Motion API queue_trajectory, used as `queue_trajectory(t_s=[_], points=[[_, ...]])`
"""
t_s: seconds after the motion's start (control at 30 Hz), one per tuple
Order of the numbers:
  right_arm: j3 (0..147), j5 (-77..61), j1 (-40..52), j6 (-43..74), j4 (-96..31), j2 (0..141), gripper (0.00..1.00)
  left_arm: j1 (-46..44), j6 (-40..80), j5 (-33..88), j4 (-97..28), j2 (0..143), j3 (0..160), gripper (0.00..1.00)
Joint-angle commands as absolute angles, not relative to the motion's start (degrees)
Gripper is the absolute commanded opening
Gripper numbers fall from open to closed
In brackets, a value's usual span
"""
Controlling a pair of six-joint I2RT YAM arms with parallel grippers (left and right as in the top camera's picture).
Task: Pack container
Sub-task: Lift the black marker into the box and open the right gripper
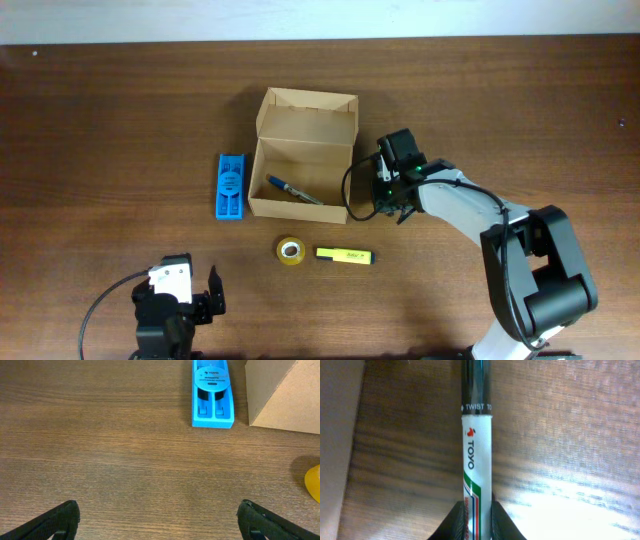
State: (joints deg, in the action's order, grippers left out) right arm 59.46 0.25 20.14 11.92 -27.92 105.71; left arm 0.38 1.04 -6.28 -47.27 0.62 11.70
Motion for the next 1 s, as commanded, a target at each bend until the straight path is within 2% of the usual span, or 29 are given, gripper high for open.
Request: queue_trajectory(t_s=[0.0, 0.17, 0.37, 0.97], points=[[56.58, 0.93, 20.18, 12.53, -32.53, 109.75, 0.15, 0.16, -0.03, -6.76, -47.16, 0.3, 11.29, 0.99], [56.58, 0.93, 20.18, 15.22, -37.12, 109.75, 0.15, 0.16, -0.03, -6.74, -47.16, 0.3, 11.29, 1.0], [57.08, 0.71, 20.18, 16.64, -38.22, 109.6, 0.08, 0.16, -0.03, -6.74, -47.16, 0.3, 11.29, 1.0], [71.48, 0.73, 20.18, 16.56, -49.04, 100.68, 0.08, 0.16, -0.03, -6.76, -47.16, 0.3, 11.29, 1.0]])
